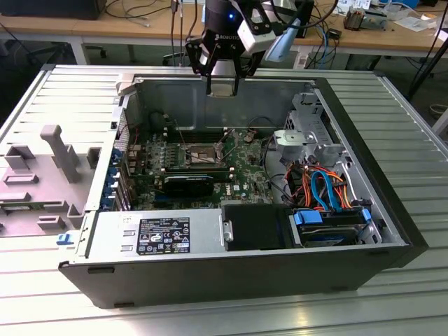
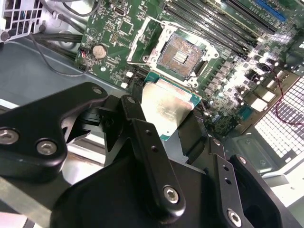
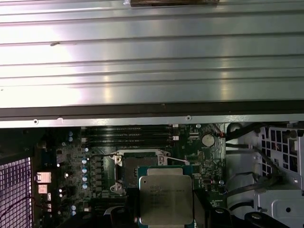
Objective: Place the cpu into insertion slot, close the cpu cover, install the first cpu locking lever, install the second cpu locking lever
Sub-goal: 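Place the cpu into insertion slot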
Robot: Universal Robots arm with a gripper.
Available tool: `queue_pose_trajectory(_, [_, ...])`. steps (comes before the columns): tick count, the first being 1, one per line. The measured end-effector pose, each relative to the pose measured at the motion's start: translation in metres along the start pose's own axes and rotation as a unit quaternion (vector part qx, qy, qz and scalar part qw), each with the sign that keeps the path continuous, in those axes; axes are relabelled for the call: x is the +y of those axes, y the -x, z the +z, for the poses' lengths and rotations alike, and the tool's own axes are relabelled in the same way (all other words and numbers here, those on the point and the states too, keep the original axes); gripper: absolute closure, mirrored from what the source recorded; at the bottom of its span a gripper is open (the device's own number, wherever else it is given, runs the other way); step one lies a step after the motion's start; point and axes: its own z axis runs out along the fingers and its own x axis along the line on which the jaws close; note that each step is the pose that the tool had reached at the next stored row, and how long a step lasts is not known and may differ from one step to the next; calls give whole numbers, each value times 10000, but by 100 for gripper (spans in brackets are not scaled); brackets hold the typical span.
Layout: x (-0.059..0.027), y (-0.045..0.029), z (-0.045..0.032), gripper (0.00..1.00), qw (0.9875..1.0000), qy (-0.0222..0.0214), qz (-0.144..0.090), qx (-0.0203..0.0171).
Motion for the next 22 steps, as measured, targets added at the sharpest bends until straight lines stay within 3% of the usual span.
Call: queue_pose_trajectory(22, [2, 5, 91, 45, 10000, -10, 0, 0])
